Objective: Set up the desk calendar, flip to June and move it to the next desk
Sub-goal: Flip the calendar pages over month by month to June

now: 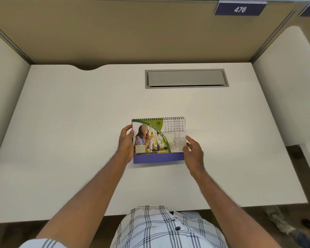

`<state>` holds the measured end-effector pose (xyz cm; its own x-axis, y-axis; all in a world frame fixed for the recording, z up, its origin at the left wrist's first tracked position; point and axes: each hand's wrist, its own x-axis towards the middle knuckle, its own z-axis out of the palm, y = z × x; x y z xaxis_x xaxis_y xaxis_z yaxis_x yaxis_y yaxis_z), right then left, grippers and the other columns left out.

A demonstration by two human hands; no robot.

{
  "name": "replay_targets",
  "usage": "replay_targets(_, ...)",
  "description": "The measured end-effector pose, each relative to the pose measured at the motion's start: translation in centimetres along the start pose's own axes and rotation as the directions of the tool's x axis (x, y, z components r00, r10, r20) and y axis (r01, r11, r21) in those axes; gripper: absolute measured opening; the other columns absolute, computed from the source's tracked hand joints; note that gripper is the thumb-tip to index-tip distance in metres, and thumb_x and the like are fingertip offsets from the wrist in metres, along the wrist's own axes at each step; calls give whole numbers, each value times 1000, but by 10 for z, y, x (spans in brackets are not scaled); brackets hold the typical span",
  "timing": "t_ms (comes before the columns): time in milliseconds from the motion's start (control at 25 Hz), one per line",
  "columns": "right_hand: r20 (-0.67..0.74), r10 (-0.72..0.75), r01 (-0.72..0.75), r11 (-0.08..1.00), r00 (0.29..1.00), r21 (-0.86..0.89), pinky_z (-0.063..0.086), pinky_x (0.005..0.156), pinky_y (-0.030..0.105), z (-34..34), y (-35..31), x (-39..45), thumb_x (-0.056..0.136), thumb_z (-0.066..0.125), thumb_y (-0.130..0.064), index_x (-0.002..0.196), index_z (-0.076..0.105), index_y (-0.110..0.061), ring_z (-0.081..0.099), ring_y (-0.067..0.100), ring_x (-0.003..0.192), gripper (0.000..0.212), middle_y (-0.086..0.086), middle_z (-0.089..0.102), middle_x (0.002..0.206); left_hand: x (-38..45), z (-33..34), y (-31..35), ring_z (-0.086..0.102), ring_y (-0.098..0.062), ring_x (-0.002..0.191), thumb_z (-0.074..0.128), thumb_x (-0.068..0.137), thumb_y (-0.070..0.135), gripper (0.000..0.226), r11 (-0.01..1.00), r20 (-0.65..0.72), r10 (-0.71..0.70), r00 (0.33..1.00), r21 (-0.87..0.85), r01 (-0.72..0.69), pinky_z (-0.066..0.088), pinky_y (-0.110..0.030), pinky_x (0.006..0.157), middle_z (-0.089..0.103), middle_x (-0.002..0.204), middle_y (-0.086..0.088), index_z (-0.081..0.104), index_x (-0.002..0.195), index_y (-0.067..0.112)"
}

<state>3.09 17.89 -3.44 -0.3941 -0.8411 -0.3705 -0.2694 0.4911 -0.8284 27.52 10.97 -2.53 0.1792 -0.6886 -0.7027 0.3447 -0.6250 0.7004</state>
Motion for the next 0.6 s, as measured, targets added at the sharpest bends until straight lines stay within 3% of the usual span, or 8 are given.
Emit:
replay_targets(80, -48, -12, 11, 1000, 999, -11, 52, 64, 5, -1, -1, 0, 102, 59, -12, 138, 59, -21, 60, 15, 116, 37, -1, 57, 133, 0, 0, -1, 72, -23, 93, 38, 108, 18, 35, 1000, 13, -3, 1000, -21, 3, 57, -53, 81, 70, 119, -6, 57, 131, 36)
replay_targets(160, -67, 9, -7, 999, 998, 34, 53, 58, 9, -3, -6, 1, 98, 66, -18, 125, 63, -22, 66, 20, 108, 27, 2, 64, 122, -1, 0, -1, 70, -26, 102, 35, 108, 17, 39, 998, 42, -12, 999, -61, 14, 55, -51, 88, 70, 123, -7, 56, 138, 31)
replay_targets(320, -28, 115, -108, 975, 993, 194, 59, 66, 28, -16, -22, 4, 90, 78, -19, 105, 60, -24, 76, 21, 88, 24, 4, 75, 92, -8, 1, 4, 74, -27, 94, 40, 105, 28, 35, 989, 83, -52, 995, -133, 63, 61, -34, 69, 77, 110, -7, 67, 125, 22)
replay_targets(480, 0, 116, -112, 957, 993, 268, 53, 66, 22, -30, -39, 8, 90, 78, -17, 114, 63, -19, 74, 15, 77, 28, 3, 75, 84, -10, -3, 11, 78, -25, 81, 48, 102, 37, 32, 974, 165, -129, 978, -163, 156, 62, -34, 61, 80, 99, -9, 74, 108, 18)
replay_targets(600, 37, 117, -123, 909, 992, 398, 57, 71, 26, -44, -54, 10, 93, 73, -17, 114, 65, -22, 73, 12, 80, 23, 2, 77, 88, -7, -8, 12, 76, -25, 86, 49, 102, 33, 31, 985, 177, -100, 979, -121, 122, 61, -35, 67, 78, 103, -8, 71, 118, 17)
